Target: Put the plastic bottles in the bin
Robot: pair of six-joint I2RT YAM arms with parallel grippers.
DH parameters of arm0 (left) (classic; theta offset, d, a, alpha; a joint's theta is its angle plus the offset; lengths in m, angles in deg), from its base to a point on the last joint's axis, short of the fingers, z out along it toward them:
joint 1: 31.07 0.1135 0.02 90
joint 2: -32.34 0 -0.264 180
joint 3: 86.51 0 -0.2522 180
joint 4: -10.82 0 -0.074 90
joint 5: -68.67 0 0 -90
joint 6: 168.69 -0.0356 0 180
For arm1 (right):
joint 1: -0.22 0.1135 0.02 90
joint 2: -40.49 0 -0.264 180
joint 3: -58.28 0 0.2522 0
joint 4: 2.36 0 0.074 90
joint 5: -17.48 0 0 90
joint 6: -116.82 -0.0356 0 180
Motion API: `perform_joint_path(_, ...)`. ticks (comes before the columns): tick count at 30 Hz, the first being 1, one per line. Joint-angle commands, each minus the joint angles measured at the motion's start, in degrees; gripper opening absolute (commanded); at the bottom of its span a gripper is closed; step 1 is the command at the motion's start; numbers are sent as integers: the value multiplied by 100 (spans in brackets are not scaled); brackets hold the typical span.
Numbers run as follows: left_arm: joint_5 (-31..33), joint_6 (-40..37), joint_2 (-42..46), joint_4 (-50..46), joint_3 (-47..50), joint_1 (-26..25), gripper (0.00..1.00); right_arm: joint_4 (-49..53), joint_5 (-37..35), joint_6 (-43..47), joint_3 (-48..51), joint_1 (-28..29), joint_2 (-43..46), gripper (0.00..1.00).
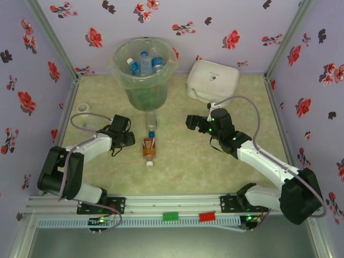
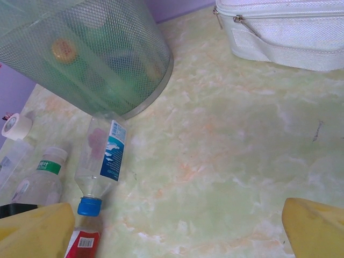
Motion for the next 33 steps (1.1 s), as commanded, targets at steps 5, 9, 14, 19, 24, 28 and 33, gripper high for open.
perform_joint_path(5, 331, -8, 1033, -130, -88, 109, 38, -91, -73, 79, 135, -76, 68, 100)
perform_joint_path(9, 308, -136, 1870, -109, -477, 163, 35, -292, 176, -23, 141, -142, -82, 100)
perform_joint_path(14, 55, -456, 2427, 459, -1154, 164, 32, -366, 341, -45, 37, -182, -260, 100)
perform_joint_path(19, -437, -909, 1911, 657, -2512, 164, 30, -266, 439, 18, -81, -203, -242, 100)
perform_joint_path(24, -905, -1331, 789, 487, -4189, 163, 28, -131, 414, 34, -68, -212, -36, 100)
perform_joint_path(28, -941, -1542, -29, 289, -5216, 185, 25, -74, 350, 23, 22, -230, 304, 100)
perform_joint_path(33, -1090, -1667, -1178, -442, -6578, 300, 26, 22, 221, 26, 139, -247, 673, 100)
